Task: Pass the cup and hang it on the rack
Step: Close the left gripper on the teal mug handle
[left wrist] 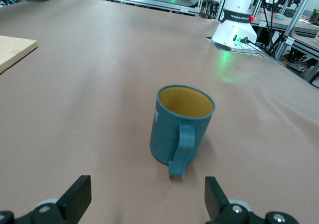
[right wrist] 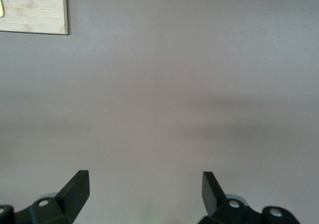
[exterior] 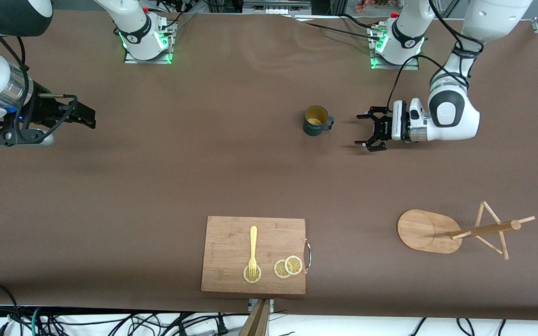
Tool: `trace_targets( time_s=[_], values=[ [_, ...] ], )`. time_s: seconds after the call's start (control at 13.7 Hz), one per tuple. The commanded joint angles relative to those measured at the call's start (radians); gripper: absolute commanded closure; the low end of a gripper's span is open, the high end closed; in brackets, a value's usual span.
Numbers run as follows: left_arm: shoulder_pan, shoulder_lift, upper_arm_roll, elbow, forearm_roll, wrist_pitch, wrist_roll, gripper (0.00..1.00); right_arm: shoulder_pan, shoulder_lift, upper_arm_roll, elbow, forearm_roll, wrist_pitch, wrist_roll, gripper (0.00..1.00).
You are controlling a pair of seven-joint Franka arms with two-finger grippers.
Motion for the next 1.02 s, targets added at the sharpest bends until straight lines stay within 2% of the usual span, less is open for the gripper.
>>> trace_targets(
  time_s=[0.0,0.22,0.44,0.87,0.95],
  values=[
    [0.004,0.074,-0.002,0.004,-0.091,-0.006,0.157,0.0,-0.017,-0.006,0.013,0.005,0.016,-0.01,0.01,0.0],
    [-0.009,0.148,-0.003,0.002,-0.181,-0.017,0.246,0.0,-0.017,-0.006,0.013,0.005,0.016,-0.01,0.01,0.0],
    [-0.026,0.174,-0.005,-0.013,-0.218,-0.021,0.251,0.0,-0.017,-0.008,0.013,0.005,0.016,-0.01,0.01,0.0],
    [-0.042,0.18,-0.014,-0.038,-0.244,-0.078,0.261,0.0,-0.017,-0.008,0.013,0.005,0.016,-0.01,0.01,0.0],
    [-0.046,0.18,-0.026,-0.045,-0.279,-0.083,0.29,0.0,-0.017,-0.006,0.013,0.005,0.016,-0.01,0.01,0.0]
  ],
)
